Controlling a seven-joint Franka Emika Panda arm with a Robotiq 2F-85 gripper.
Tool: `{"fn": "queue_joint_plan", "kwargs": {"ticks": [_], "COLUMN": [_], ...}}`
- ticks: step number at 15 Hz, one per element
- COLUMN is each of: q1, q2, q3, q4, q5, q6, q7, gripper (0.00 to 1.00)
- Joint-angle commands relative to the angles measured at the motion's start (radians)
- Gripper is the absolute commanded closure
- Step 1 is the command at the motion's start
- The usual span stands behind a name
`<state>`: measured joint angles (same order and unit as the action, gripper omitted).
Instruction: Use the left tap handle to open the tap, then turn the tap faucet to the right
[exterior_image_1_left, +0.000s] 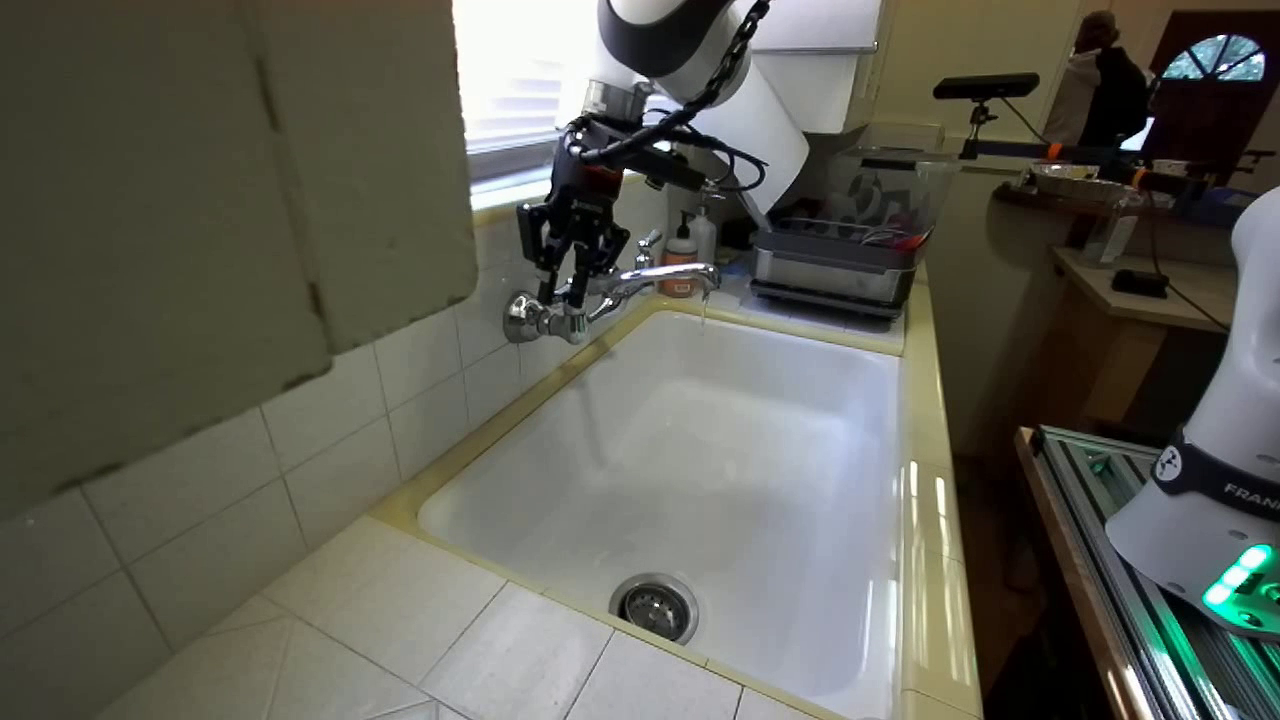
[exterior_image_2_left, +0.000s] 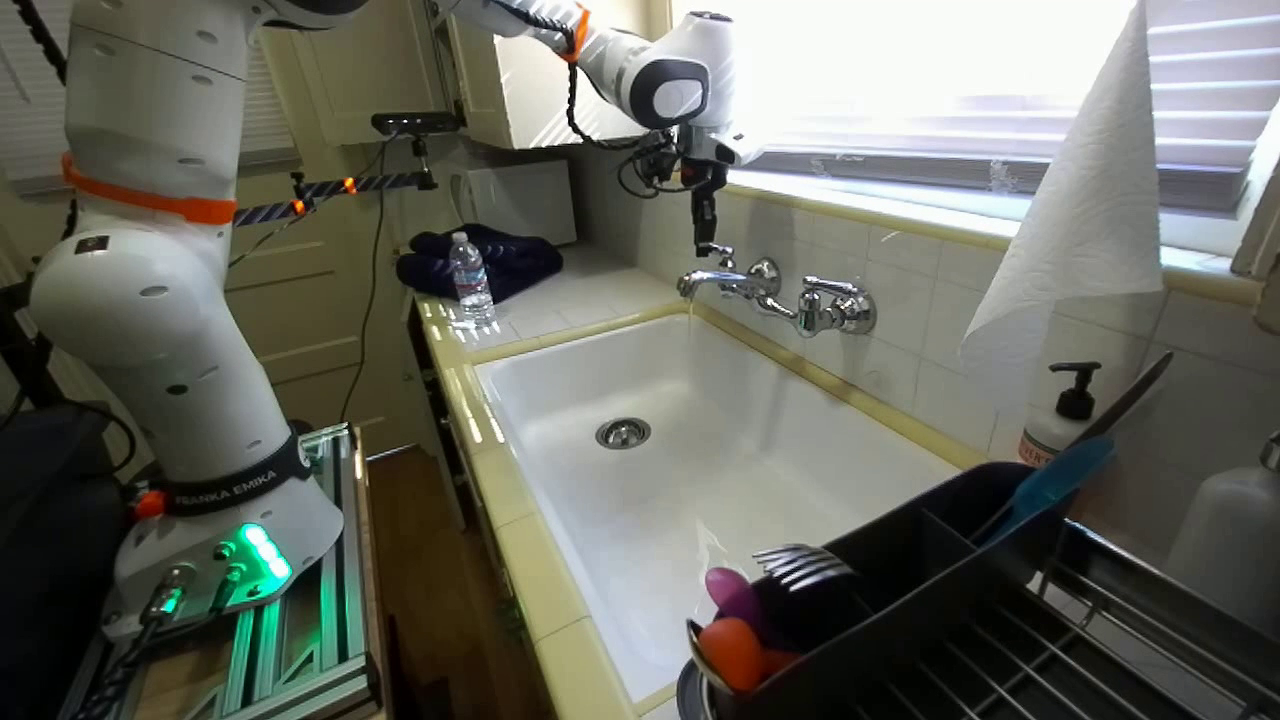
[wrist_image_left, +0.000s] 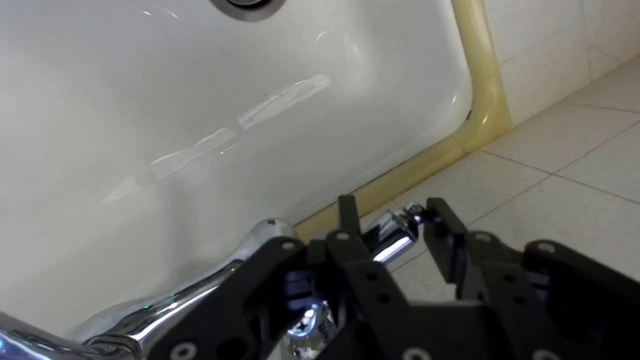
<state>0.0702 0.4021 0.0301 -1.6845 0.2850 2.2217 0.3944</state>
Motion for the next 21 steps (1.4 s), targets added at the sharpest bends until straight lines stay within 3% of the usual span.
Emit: {"fn": "queue_joint_plan", "kwargs": {"ticks": [1, 5, 16, 17, 19, 21], "q1": [0.001, 0.002, 0.003, 0.002, 0.004, 0.004], "q2": [0.009, 0.002, -0.007, -0.007, -0.008, -0.011], "q3": [-0.005, -0.008, -0.01, -0.008, -0.01, -0.008], "q4": [0.021, 0.024, 0.034, 0.032, 0.03, 0.026], "q5": [-0.042, -0.069, -0.116, -0.116, -0.133, -0.144], "q6": [-0.082, -0.125, -0.176, -0.172, -0.17, -0.169], "q7": [-0.038, -0.057, -0.08, -0.091, -0.094, -0.105], "gripper": [0.88, 0.93, 0.94, 0.65, 0.42, 0.26]}}
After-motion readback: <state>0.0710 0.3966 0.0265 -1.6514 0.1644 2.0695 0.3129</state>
